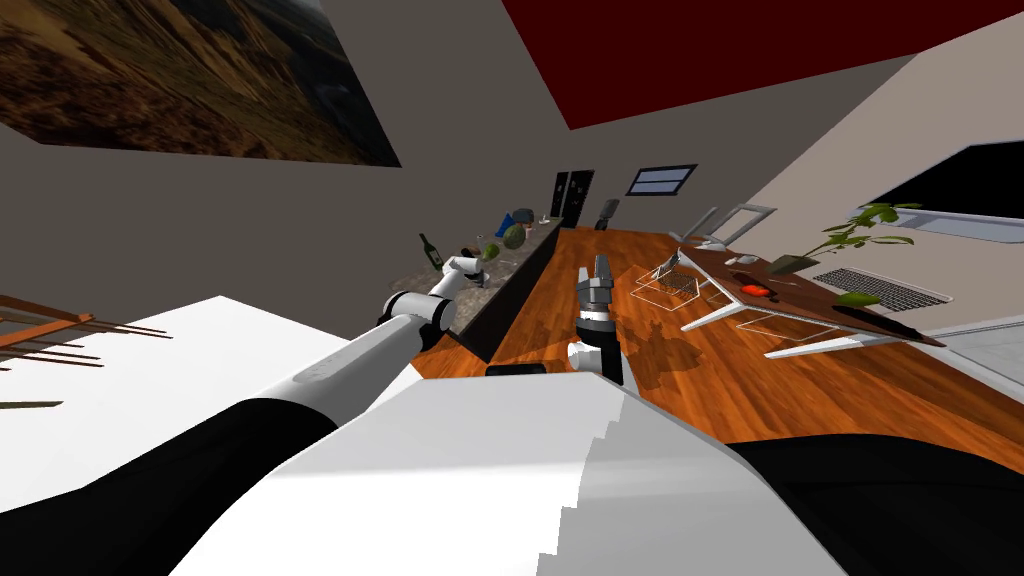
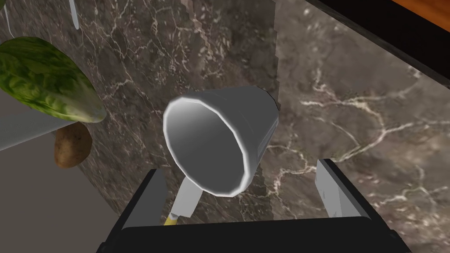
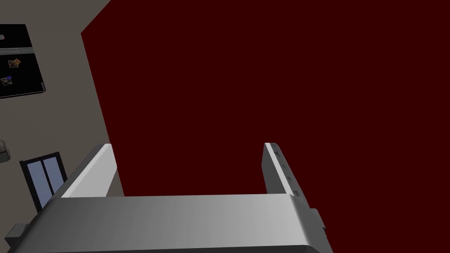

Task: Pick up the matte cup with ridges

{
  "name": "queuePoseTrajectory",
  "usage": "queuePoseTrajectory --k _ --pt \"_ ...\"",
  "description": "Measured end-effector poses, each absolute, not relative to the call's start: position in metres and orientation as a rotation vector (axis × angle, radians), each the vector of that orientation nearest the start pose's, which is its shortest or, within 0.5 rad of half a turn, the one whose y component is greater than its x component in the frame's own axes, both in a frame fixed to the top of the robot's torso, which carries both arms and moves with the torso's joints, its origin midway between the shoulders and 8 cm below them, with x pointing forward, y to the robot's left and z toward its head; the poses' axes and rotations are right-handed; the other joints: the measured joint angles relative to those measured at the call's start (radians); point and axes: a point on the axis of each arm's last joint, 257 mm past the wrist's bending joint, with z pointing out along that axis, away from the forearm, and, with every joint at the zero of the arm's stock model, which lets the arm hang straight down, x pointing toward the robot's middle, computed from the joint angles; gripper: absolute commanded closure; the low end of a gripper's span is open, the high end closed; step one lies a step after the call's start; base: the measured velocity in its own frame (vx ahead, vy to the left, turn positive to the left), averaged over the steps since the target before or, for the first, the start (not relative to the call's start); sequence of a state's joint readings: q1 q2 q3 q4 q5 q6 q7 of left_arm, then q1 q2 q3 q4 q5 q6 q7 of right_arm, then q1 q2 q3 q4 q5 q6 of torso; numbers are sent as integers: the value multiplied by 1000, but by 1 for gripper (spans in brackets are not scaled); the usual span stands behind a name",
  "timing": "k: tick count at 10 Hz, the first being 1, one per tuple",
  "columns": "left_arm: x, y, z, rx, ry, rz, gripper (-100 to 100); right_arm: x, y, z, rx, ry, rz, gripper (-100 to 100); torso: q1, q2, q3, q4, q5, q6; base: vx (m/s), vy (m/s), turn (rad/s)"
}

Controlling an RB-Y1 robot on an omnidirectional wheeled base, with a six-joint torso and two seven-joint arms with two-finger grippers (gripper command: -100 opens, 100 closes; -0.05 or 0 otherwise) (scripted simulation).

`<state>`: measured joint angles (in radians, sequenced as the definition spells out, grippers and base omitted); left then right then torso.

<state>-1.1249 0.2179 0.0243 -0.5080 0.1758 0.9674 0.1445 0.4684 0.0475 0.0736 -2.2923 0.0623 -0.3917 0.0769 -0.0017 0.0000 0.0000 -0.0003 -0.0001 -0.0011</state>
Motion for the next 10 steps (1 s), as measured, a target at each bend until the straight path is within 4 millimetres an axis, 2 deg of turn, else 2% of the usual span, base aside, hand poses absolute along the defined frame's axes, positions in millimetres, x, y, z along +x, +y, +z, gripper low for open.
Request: queuePoseTrajectory --k 7,9,10 --pt "666 228 -262 -1804 1921 -621 -100 365 -251 20 683 678 1261 0 -5 -3 -2 -1 -1 1 47 -111 92" --pt "665 237 -266 -1793 1937 -627 -100 365 -251 20 683 678 1261 0 -4 -2 -1 -1 -1 0 21 -66 57" --pt "666 237 -266 -1787 1939 -628 100 365 -251 20 683 678 1261 0 -1 -1 -1 0 -1 1 3 -8 -4"
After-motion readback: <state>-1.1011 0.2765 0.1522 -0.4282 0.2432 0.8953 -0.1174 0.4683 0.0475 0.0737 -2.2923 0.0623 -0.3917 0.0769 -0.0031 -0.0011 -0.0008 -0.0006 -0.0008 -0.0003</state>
